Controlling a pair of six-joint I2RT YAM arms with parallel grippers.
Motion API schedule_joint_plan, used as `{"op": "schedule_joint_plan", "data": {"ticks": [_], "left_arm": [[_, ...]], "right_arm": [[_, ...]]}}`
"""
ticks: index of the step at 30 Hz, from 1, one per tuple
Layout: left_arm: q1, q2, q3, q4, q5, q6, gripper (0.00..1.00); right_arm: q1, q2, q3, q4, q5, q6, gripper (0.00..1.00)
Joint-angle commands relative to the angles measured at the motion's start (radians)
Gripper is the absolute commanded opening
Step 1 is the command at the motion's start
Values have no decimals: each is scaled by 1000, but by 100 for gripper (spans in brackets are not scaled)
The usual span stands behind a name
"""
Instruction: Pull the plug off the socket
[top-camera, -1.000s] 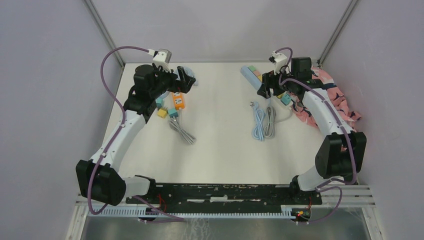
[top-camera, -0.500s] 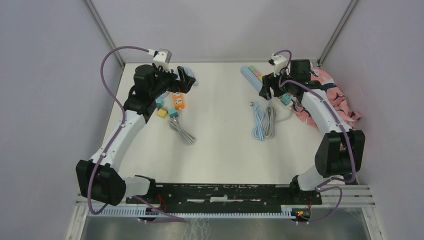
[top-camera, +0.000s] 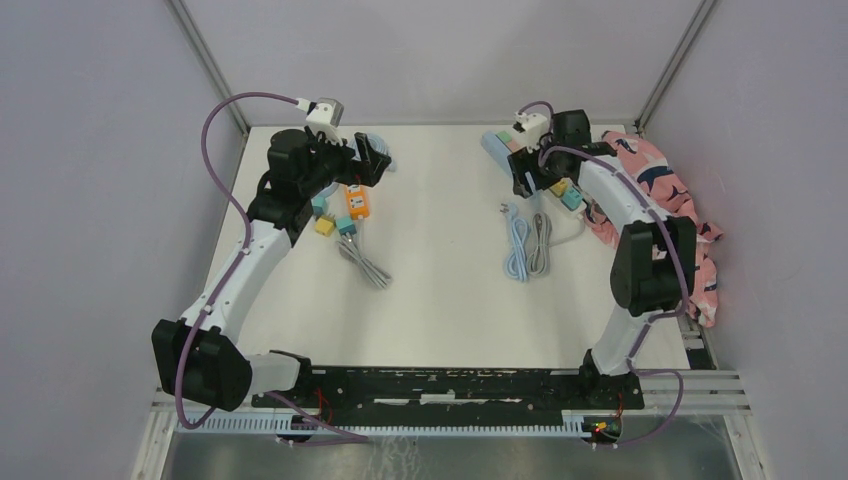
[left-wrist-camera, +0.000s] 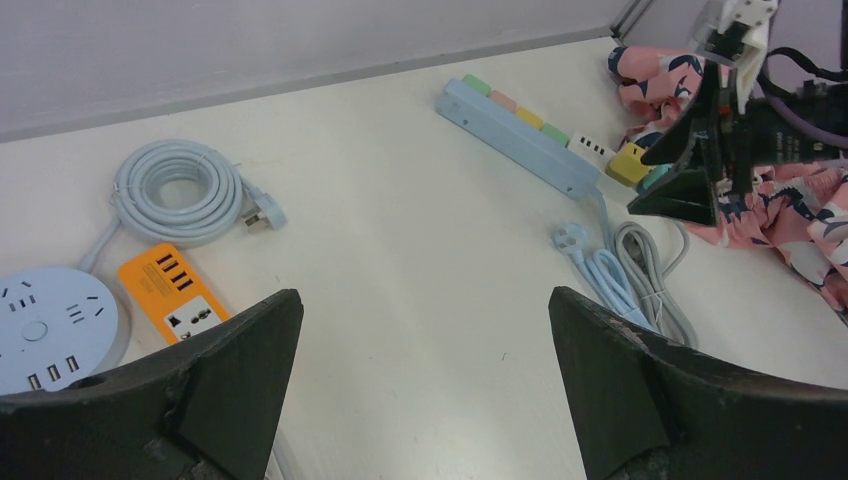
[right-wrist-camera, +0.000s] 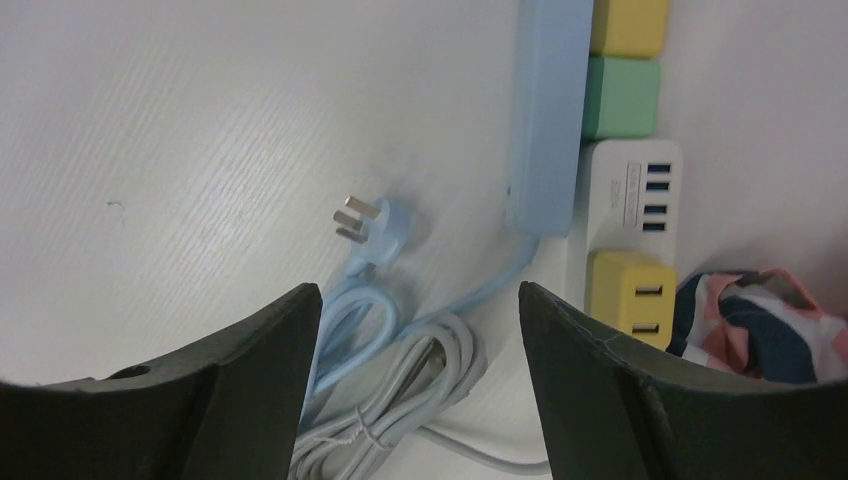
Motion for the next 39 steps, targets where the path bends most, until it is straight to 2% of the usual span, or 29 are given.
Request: {"op": "schedule_joint_plan", "data": {"ticks": [1,5,7,14,18,23,28,30,33,37,39], "left_arm": [[1,6,14,28,-17,42,99],[1,6,14,21,-37,56,99],[1,5,15,19,-38,57,99],[1,5,17,21,-27,53,99],[2,6,17,21,-24,52,99],[3,5,16,21,-29,53,99],[2,5,17,20,-29,55,99],[3,5,17,21,-30,55,99],[1,4,16,21,-30,56,99],[2,1,17,20,-32,56,99],[1,-2,17,18,-34,59,99]], "right_arm": [[29,141,227,-36,99,-37,78],[29,326,450,-157,143,-54,76],[30,382,497,-198,144,-67,74],[30,459,508,-198,225,-97,69],[30,477,504,-192,261,-114,62],[30,485,493,-194,255,-123,49],[30,498,493,-203,252,-136,46],[30,500,490,-208,243,-142,39],[37,488,477,-208,224,-159,19],[60,440,436,-182,209,-187,4],[80,401,401,-158,203,-209,0]]}}
